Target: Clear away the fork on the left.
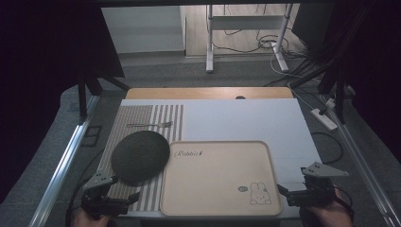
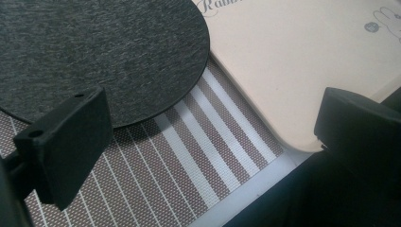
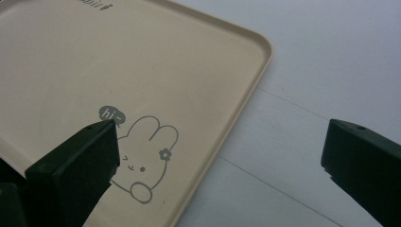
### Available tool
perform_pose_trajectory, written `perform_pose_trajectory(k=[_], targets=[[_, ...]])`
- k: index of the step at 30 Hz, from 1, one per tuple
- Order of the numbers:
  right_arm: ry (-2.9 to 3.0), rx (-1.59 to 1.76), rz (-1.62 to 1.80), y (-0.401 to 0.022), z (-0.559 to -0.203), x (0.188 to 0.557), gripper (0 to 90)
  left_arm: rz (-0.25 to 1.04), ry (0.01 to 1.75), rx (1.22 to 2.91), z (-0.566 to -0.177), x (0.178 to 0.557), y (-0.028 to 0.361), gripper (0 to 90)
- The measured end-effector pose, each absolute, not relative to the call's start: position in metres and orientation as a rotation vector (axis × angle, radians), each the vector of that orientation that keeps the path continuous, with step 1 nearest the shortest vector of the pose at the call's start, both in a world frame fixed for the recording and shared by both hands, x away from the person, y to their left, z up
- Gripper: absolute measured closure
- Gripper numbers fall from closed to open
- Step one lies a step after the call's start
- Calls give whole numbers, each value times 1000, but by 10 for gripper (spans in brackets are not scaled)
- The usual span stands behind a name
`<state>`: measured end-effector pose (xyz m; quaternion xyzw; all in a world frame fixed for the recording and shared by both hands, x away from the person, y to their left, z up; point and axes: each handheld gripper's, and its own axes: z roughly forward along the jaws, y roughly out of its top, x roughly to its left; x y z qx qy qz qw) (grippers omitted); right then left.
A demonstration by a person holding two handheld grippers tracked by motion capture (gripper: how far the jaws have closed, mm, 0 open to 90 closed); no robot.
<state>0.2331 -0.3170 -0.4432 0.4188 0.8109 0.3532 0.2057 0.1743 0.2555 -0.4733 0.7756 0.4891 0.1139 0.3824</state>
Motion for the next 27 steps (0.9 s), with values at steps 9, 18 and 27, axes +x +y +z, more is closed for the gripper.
perform_pose_trajectory(k=[9, 18, 27], targets=[[2275, 1135, 965, -314, -444, 231, 0, 301, 1248, 1982, -473, 175, 254, 0], [2274, 1148, 957, -315, -444, 233, 0, 327, 1214, 1981, -471, 180, 251, 0], [2283, 1143, 946, -313, -445, 233, 0, 269, 1186, 1987, -473, 188, 251, 0]])
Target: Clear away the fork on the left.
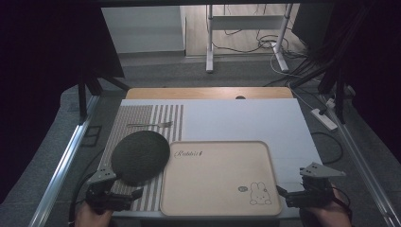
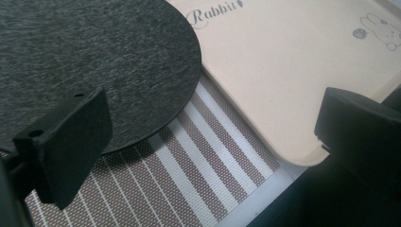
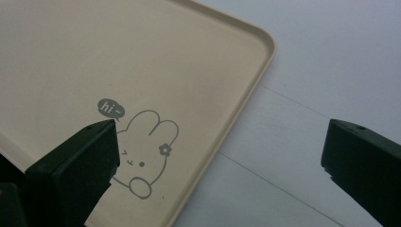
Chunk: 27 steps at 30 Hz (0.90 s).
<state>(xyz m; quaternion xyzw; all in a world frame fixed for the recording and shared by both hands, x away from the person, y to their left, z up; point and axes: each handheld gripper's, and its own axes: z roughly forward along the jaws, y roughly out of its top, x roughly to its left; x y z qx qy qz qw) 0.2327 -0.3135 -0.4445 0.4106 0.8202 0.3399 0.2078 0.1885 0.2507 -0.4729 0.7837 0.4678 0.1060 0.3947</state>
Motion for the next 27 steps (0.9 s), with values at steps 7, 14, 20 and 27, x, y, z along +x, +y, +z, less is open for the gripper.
perform_pose_trajectory(k=[7, 14, 20, 27], targets=[[2280, 1138, 937, -313, -445, 232, 0, 283, 1169, 1995, -473, 198, 251, 0], [2281, 1133, 937, -313, -445, 232, 0, 288, 1180, 1997, -475, 209, 253, 0], [2280, 1128, 933, -312, -445, 232, 0, 312, 1181, 2000, -475, 218, 254, 0], [2286, 1122, 928, -312, -445, 232, 0, 339, 1180, 2030, -475, 237, 252, 0]])
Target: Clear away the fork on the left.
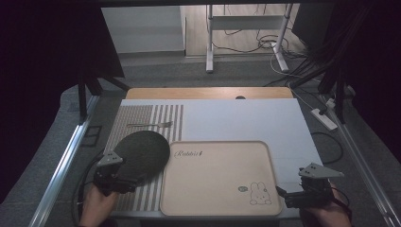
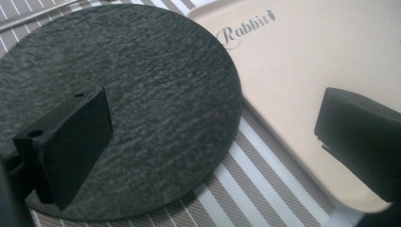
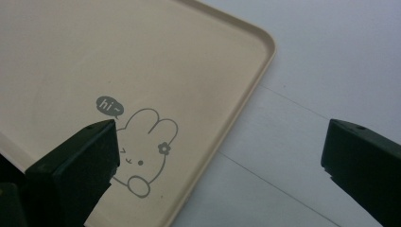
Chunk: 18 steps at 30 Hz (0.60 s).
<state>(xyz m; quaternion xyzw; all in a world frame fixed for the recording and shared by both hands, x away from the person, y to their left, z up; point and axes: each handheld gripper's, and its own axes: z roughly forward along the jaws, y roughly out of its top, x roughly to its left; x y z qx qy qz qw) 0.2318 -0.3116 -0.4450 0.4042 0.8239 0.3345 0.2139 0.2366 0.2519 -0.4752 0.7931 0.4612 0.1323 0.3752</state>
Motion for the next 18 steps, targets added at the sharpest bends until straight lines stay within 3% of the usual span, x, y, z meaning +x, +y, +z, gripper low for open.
perform_pose_trajectory(k=[18], targets=[[2291, 1122, 937, -312, -445, 232, 0, 317, 1217, 2019, -478, 269, 258, 0]])
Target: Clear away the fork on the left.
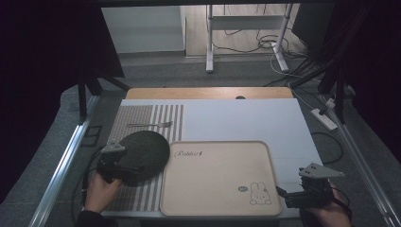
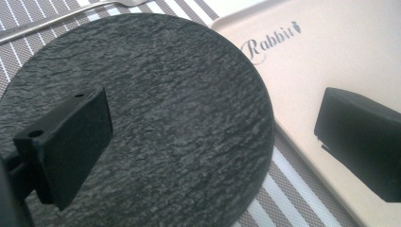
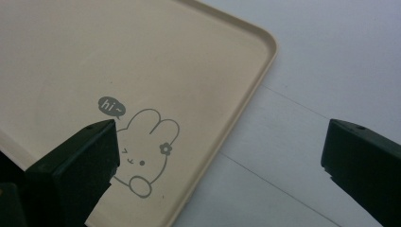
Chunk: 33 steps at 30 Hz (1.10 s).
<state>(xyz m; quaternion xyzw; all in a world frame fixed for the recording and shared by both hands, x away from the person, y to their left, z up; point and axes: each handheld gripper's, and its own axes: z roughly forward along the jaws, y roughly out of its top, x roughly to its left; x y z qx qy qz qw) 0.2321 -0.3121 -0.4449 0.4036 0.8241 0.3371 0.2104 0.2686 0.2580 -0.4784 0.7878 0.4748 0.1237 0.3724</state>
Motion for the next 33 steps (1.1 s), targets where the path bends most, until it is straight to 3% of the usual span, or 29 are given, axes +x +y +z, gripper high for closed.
perform_pose_trajectory(k=[33], targets=[[2269, 1148, 921, -312, -445, 233, 0, 316, 1361, 2013, -485, 357, 280, 0]])
